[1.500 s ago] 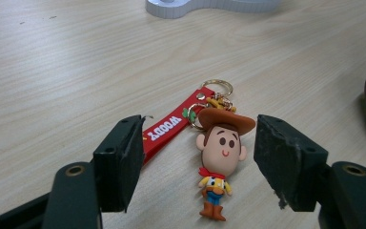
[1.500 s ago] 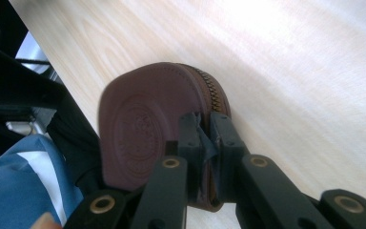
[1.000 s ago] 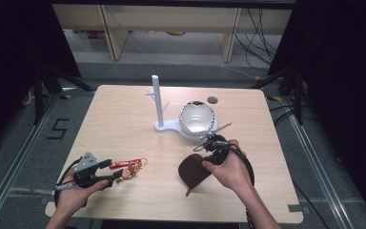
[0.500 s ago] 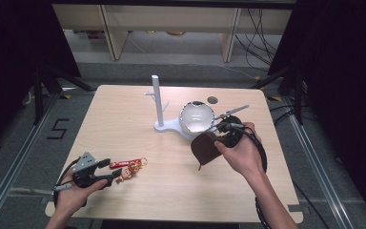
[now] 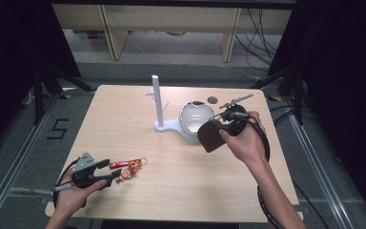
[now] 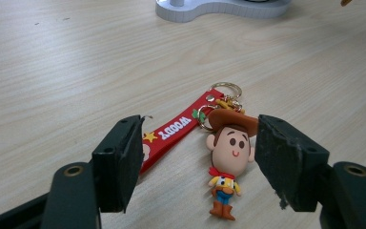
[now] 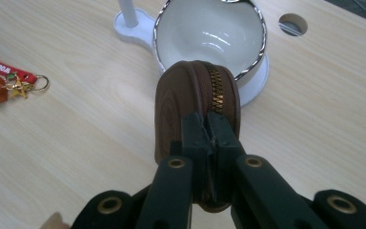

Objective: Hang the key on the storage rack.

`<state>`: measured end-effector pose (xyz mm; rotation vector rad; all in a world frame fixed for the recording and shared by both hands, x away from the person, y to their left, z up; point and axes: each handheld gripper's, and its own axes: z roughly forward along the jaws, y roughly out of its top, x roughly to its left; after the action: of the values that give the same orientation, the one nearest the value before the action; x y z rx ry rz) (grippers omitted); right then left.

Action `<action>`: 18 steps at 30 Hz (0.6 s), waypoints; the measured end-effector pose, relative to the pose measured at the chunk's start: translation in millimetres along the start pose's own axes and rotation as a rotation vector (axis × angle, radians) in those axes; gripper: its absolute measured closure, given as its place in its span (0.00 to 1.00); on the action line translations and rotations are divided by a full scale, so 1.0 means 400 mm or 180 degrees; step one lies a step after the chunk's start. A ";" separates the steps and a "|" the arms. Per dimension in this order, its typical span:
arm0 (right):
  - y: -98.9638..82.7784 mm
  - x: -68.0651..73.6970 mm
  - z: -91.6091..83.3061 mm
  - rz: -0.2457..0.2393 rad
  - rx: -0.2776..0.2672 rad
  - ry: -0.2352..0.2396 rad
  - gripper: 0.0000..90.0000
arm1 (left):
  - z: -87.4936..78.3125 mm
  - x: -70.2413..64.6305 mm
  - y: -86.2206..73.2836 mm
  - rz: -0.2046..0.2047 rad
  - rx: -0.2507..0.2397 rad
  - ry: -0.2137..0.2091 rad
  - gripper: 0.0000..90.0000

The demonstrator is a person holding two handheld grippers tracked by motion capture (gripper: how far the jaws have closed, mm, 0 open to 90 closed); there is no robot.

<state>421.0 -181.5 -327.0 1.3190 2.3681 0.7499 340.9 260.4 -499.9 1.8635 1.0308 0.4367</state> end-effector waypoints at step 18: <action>0.067 -0.018 -0.020 -0.0045 -0.0098 -0.0093 0.98 | 0.000 0.001 -0.003 -0.0024 -0.0003 -0.0008 0.36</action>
<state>438.7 -178.4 -304.5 1.2904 2.3314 0.7549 340.6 261.0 -501.1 1.8582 1.0356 0.4302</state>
